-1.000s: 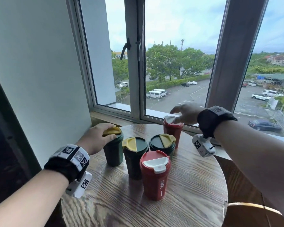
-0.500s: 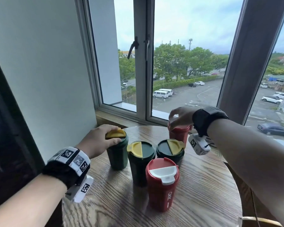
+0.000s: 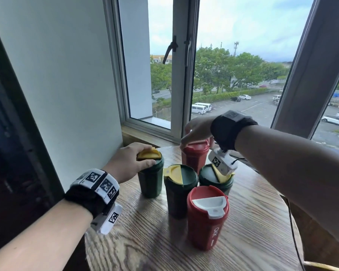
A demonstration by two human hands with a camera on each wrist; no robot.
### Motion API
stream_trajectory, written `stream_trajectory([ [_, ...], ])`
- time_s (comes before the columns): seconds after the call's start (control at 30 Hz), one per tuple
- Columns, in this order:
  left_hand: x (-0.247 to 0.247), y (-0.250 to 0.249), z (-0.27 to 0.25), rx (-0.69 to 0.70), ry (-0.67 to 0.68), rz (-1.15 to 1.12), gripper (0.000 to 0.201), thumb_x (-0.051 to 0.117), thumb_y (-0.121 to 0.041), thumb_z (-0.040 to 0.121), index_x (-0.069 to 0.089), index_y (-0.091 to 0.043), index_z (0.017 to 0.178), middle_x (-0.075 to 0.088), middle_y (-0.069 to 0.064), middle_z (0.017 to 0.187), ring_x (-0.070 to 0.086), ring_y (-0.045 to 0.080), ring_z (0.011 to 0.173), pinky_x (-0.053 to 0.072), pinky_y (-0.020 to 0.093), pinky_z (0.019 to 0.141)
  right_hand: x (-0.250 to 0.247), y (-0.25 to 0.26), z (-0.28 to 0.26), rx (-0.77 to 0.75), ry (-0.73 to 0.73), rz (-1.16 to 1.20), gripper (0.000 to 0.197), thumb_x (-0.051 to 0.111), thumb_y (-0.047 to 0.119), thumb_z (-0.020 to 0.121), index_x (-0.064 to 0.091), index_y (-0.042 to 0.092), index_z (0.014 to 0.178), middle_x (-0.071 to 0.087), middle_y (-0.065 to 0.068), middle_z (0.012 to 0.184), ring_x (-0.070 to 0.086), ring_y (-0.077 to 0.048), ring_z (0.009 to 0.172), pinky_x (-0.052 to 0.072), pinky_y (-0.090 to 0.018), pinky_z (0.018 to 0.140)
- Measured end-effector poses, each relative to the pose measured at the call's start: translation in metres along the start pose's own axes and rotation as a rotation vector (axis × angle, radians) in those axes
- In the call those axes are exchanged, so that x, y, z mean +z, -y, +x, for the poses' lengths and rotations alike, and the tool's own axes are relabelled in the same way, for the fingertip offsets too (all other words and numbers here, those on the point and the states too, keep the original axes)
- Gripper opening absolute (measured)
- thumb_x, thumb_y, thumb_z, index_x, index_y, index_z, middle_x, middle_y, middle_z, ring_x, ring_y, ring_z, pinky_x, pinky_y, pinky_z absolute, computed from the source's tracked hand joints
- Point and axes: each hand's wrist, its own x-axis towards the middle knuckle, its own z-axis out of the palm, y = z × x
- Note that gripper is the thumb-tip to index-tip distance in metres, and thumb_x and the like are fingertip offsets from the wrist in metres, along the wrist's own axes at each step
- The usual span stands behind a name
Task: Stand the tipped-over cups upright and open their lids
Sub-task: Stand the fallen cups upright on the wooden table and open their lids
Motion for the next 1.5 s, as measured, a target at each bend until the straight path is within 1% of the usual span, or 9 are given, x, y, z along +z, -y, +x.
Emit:
stream_trajectory([
  [0.13, 0.000, 0.001, -0.001, 0.000, -0.004, 0.014, 0.057, 0.072, -0.057, 0.082, 0.059, -0.037, 0.134, 0.061, -0.012, 0.134, 0.060, 0.015, 0.115, 0.049, 0.039, 0.103, 0.003, 0.011, 0.002, -0.006, 0.101, -0.042, 0.057, 0.062, 0.056, 0.091, 0.064, 0.012, 0.127, 0.060, -0.001, 0.094, 0.059, -0.014, 0.073, 0.052, -0.029, 0.060],
  [0.43, -0.001, -0.003, -0.002, 0.028, -0.014, -0.015, 0.056, 0.073, -0.048, 0.085, 0.060, -0.030, 0.136, 0.058, -0.010, 0.136, 0.054, 0.009, 0.112, 0.043, 0.027, 0.098, 0.012, 0.022, 0.005, 0.043, 0.171, -0.145, 0.064, 0.064, 0.060, 0.089, 0.061, 0.011, 0.130, 0.064, -0.016, 0.122, 0.060, -0.018, 0.069, 0.052, -0.030, 0.058],
  [0.7, -0.001, -0.002, -0.003, 0.025, -0.015, -0.021, 0.057, 0.074, -0.049, 0.084, 0.061, -0.030, 0.136, 0.059, -0.011, 0.136, 0.055, 0.010, 0.113, 0.040, 0.024, 0.094, 0.018, 0.026, 0.007, 0.046, 0.227, -0.179, 0.062, 0.063, 0.058, 0.091, 0.062, 0.010, 0.129, 0.060, -0.012, 0.110, 0.058, -0.016, 0.066, 0.048, -0.028, 0.054],
  [0.9, -0.002, -0.004, -0.001, 0.011, 0.002, -0.017, 0.056, 0.074, -0.047, 0.085, 0.060, -0.029, 0.136, 0.059, -0.008, 0.136, 0.055, 0.013, 0.112, 0.042, 0.026, 0.094, 0.015, 0.016, 0.011, 0.072, 0.288, -0.123, 0.075, 0.064, 0.069, 0.085, 0.060, 0.012, 0.133, 0.062, -0.020, 0.134, 0.074, -0.033, 0.091, 0.062, -0.037, 0.062],
  [1.03, -0.005, -0.007, 0.004, -0.012, 0.050, 0.026, 0.059, 0.074, -0.046, 0.085, 0.057, -0.028, 0.139, 0.055, -0.003, 0.136, 0.056, 0.020, 0.116, 0.047, 0.034, 0.101, 0.006, 0.009, 0.003, 0.079, 0.207, -0.015, 0.075, 0.065, 0.067, 0.085, 0.060, 0.012, 0.135, 0.067, -0.017, 0.128, 0.076, -0.035, 0.091, 0.064, -0.048, 0.076],
  [1.17, -0.008, -0.013, 0.009, -0.053, 0.059, 0.131, 0.051, 0.068, -0.043, 0.090, 0.057, -0.033, 0.138, 0.054, 0.003, 0.129, 0.055, 0.024, 0.116, 0.048, 0.039, 0.102, -0.007, -0.003, -0.018, 0.038, 0.083, 0.096, 0.053, 0.067, 0.056, 0.089, 0.068, 0.015, 0.122, 0.070, -0.012, 0.115, 0.075, -0.033, 0.095, 0.063, -0.053, 0.081],
  [1.33, -0.011, -0.016, 0.005, -0.083, 0.072, 0.173, 0.042, 0.062, -0.048, 0.092, 0.057, -0.045, 0.134, 0.051, 0.003, 0.120, 0.055, 0.027, 0.116, 0.047, 0.042, 0.100, -0.002, -0.032, -0.042, 0.000, -0.028, 0.173, 0.043, 0.069, 0.048, 0.091, 0.068, 0.020, 0.124, 0.070, -0.005, 0.115, 0.074, -0.022, 0.091, 0.065, -0.043, 0.074],
  [1.43, -0.013, -0.015, -0.001, -0.099, 0.142, 0.185, 0.048, 0.054, -0.056, 0.094, 0.052, -0.047, 0.141, 0.048, 0.003, 0.135, 0.047, 0.026, 0.129, 0.041, 0.046, 0.109, 0.015, -0.046, -0.057, -0.023, -0.067, 0.207, 0.046, 0.067, 0.043, 0.094, 0.060, 0.024, 0.136, 0.070, -0.005, 0.114, 0.073, -0.018, 0.089, 0.065, -0.038, 0.072],
  [1.5, -0.017, -0.017, -0.006, -0.127, 0.237, 0.131, 0.067, 0.053, -0.062, 0.086, 0.044, -0.041, 0.149, 0.040, 0.001, 0.150, 0.040, 0.024, 0.137, 0.036, 0.048, 0.113, 0.027, -0.055, -0.067, -0.042, -0.059, 0.282, 0.045, 0.066, 0.034, 0.097, 0.056, 0.024, 0.140, 0.069, -0.002, 0.118, 0.070, -0.014, 0.093, 0.064, -0.034, 0.072],
])
